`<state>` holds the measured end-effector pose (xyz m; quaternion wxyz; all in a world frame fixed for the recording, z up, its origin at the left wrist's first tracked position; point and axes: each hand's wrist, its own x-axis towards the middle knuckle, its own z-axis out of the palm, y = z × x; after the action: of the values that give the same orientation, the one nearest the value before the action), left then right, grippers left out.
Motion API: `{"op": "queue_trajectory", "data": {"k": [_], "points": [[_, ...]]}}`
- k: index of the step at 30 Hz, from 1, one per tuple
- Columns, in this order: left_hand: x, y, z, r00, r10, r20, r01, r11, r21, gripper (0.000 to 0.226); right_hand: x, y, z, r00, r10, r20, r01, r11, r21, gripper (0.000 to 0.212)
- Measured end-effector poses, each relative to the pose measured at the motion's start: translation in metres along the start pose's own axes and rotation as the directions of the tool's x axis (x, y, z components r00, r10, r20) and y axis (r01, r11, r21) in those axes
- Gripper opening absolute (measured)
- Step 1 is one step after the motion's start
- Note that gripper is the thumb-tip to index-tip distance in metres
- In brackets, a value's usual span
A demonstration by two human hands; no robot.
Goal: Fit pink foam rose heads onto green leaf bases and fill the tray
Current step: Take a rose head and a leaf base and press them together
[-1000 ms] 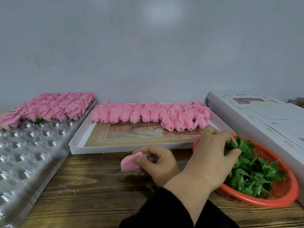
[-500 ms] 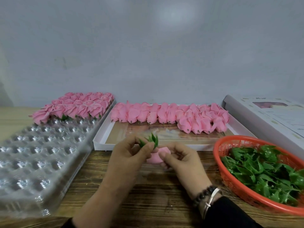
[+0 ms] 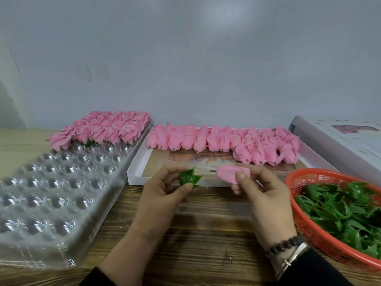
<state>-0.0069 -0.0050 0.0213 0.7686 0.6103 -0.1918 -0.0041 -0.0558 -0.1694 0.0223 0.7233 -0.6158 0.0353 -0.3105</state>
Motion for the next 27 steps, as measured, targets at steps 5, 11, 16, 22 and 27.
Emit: {"op": "queue_trajectory", "data": {"k": [5, 11, 16, 22, 27], "points": [[-0.003, 0.001, 0.002, 0.993, -0.112, 0.021, 0.114, 0.988, -0.1, 0.03, -0.005, -0.008, 0.005, 0.999, -0.036, 0.007, 0.036, 0.999, 0.023, 0.019], [-0.002, 0.0, 0.004, 0.983, -0.183, 0.025, 0.184, 0.959, -0.214, 0.036, -0.015, -0.016, 0.015, 0.994, -0.087, 0.063, 0.087, 0.996, 0.014, 0.014], [-0.002, -0.002, 0.006, 0.974, -0.218, 0.06, 0.226, 0.939, -0.258, 0.039, -0.017, -0.011, 0.02, 0.988, -0.099, 0.12, 0.106, 0.993, -0.058, 0.03], [-0.003, -0.002, 0.004, 0.97, -0.236, 0.052, 0.242, 0.939, -0.245, 0.033, -0.014, -0.006, 0.018, 0.992, -0.085, 0.092, 0.094, 0.99, -0.104, 0.028], [-0.004, -0.001, 0.006, 0.97, -0.242, 0.018, 0.239, 0.938, -0.25, 0.038, -0.013, -0.005, 0.016, 0.994, -0.075, 0.081, 0.084, 0.989, -0.119, 0.027]]}}
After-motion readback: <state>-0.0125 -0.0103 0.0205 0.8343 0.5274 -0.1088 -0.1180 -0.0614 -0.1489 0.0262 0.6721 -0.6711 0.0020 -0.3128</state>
